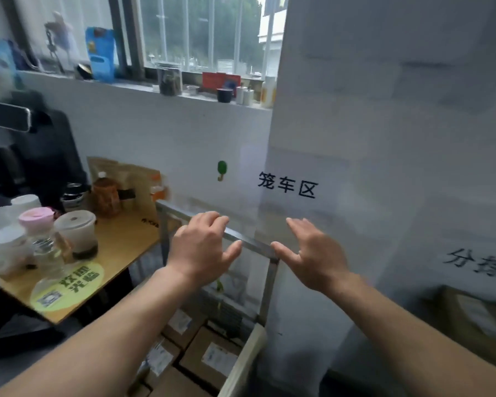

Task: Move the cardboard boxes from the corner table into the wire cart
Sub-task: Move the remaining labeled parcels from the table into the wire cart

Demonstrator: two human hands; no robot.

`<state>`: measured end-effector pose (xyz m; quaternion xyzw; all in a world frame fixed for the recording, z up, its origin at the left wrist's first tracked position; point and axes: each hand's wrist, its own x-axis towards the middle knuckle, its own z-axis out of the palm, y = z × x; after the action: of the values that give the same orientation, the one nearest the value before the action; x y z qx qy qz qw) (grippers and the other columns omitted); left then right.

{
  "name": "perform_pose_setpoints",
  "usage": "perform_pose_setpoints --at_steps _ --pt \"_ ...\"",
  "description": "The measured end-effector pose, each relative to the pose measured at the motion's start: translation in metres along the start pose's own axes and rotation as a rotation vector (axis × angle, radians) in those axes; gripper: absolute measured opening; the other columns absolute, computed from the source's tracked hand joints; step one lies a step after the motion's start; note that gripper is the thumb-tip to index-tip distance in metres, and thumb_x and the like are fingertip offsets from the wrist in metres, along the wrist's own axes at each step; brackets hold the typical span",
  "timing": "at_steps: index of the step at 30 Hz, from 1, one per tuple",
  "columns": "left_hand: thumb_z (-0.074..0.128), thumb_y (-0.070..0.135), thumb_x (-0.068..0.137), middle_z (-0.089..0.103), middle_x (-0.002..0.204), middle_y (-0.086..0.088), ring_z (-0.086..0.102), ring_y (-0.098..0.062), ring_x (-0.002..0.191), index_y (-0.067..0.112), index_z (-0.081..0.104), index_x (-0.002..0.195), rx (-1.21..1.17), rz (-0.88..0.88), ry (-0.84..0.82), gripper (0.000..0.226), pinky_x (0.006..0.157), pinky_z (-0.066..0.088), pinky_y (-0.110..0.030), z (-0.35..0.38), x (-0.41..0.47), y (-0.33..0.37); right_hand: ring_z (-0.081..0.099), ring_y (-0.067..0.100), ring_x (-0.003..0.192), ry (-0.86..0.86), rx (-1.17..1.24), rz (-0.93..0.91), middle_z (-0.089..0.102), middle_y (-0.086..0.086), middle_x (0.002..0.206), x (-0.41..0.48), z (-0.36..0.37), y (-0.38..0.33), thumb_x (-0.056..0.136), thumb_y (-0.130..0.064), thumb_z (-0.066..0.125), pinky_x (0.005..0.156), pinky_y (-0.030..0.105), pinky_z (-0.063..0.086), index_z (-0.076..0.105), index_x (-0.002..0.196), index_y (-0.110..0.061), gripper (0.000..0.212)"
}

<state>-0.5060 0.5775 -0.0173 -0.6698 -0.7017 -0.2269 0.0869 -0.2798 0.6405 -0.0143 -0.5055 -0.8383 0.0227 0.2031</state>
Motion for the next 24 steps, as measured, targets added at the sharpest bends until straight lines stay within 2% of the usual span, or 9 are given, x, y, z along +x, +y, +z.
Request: perform_pose_setpoints --at_steps 3,6,11,17,24 --pt "0.053 0.06 0.091 0.055 0.14 -0.001 0.049 -0.023 0.131 0.019 0.056 0.137 -0.031 0.078 0.013 0.062 0.099 0.049 -0.042 0.005 0.019 0.064 0.051 0.028 0.131 0.048 -0.051 0.068 0.058 0.009 0.142 -0.02 -0.038 0.055 0.094 -0.061 0.056 0.1 0.038 0.044 0.054 0.143 -0.012 0.069" --pt "0.053 0.06 0.091 0.053 0.143 -0.001 0.047 -0.024 0.133 0.02 0.053 0.14 -0.056 0.16 0.005 0.064 0.099 0.048 -0.041 0.011 0.035 0.126 0.054 0.03 0.124 0.081 -0.078 0.141 0.061 0.01 0.132 -0.039 -0.074 0.107 0.093 -0.06 0.056 0.098 0.041 0.047 0.059 0.133 -0.01 0.064" --pt "0.05 0.061 0.091 0.052 0.141 0.002 0.049 -0.023 0.128 0.022 0.051 0.139 -0.106 0.272 0.012 0.062 0.094 0.046 -0.04 0.027 0.059 0.223 0.037 0.024 0.145 0.125 -0.158 0.244 0.047 0.006 0.155 -0.071 -0.12 0.193 0.096 -0.065 0.045 0.114 0.04 0.034 0.043 0.152 -0.013 0.076" --pt "0.048 0.059 0.092 0.048 0.147 0.001 0.044 -0.023 0.135 0.021 0.049 0.142 -0.164 0.372 -0.04 0.062 0.1 0.043 -0.04 0.06 0.067 0.324 0.044 0.024 0.14 0.17 -0.163 0.377 0.053 0.005 0.15 -0.128 -0.161 0.277 0.095 -0.066 0.047 0.109 0.04 0.04 0.047 0.149 -0.013 0.076" --pt "0.041 0.061 0.085 0.056 0.138 -0.004 0.052 -0.027 0.126 0.017 0.058 0.132 -0.235 0.474 -0.107 0.067 0.097 0.048 -0.042 0.092 0.065 0.42 0.05 0.023 0.136 0.206 -0.192 0.537 0.052 0.006 0.151 -0.195 -0.196 0.356 0.097 -0.066 0.045 0.106 0.041 0.044 0.046 0.15 -0.013 0.075"
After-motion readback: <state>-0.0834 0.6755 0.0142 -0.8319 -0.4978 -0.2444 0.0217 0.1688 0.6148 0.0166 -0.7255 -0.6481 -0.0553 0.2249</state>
